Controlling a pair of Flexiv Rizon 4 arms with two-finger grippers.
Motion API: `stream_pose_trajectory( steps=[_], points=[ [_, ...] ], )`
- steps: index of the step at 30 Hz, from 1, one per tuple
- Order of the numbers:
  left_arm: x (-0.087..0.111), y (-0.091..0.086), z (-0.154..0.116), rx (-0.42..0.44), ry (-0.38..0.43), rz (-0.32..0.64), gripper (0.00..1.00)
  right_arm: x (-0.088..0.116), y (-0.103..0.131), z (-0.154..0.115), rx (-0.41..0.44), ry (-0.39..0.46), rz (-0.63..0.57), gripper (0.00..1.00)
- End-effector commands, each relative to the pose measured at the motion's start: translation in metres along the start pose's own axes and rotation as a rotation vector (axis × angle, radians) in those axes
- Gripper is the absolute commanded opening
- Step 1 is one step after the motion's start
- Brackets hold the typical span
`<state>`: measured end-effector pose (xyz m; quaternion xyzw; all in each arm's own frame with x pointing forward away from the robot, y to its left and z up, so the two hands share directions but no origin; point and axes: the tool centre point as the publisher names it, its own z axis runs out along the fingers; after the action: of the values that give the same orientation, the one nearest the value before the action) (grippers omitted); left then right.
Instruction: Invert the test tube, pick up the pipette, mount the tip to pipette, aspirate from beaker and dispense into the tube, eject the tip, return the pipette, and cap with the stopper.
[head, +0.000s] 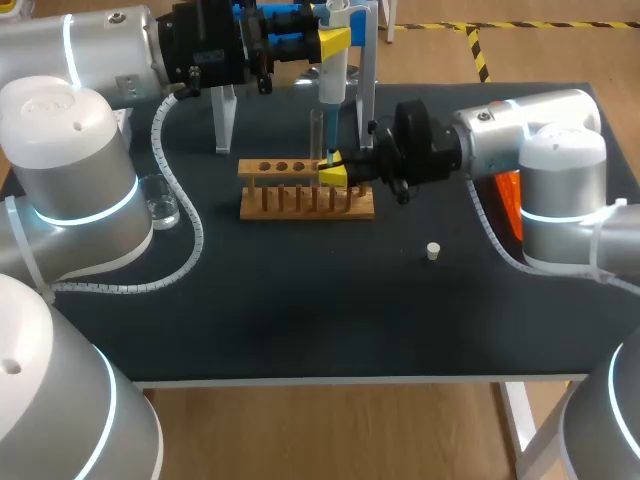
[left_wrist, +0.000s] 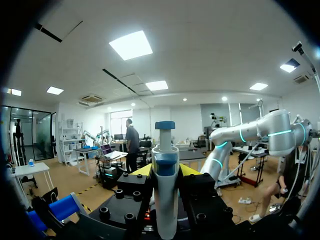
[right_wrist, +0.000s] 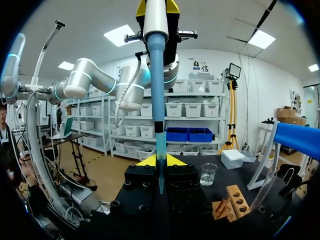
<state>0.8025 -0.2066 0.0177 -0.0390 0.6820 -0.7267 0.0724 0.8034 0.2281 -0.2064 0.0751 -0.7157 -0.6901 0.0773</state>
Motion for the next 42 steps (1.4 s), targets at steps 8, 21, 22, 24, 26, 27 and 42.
stream_pose_trajectory(
  steps=[8,21,22,24,26,27,42],
  points=[
    [0.000,0.001,-0.001,0.002,0.002,0.001,0.00,0.003,0.003,-0.003,-0.006,-0.001,-0.020,0.00],
    [0.000,0.001,-0.001,0.002,0.002,0.001,0.00,0.004,0.006,-0.004,-0.006,0.005,-0.025,0.00],
    [0.000,0.001,-0.001,0.002,0.002,0.001,0.00,0.004,0.006,-0.004,-0.006,0.006,-0.024,0.00],
    [0.000,0.001,-0.001,0.002,0.002,0.001,0.00,0.004,0.007,-0.003,-0.006,0.008,-0.023,0.00],
    [0.000,0.001,-0.001,0.002,0.002,0.001,0.00,0.003,0.008,-0.003,-0.004,0.010,-0.023,0.00],
    [0.000,0.001,-0.001,0.002,0.002,0.001,0.00,0.003,0.008,-0.003,-0.003,0.011,-0.022,0.00],
    [0.000,0.001,-0.001,0.002,0.002,0.001,0.00,0.001,0.012,-0.002,-0.004,0.017,-0.012,0.00]
  ],
)
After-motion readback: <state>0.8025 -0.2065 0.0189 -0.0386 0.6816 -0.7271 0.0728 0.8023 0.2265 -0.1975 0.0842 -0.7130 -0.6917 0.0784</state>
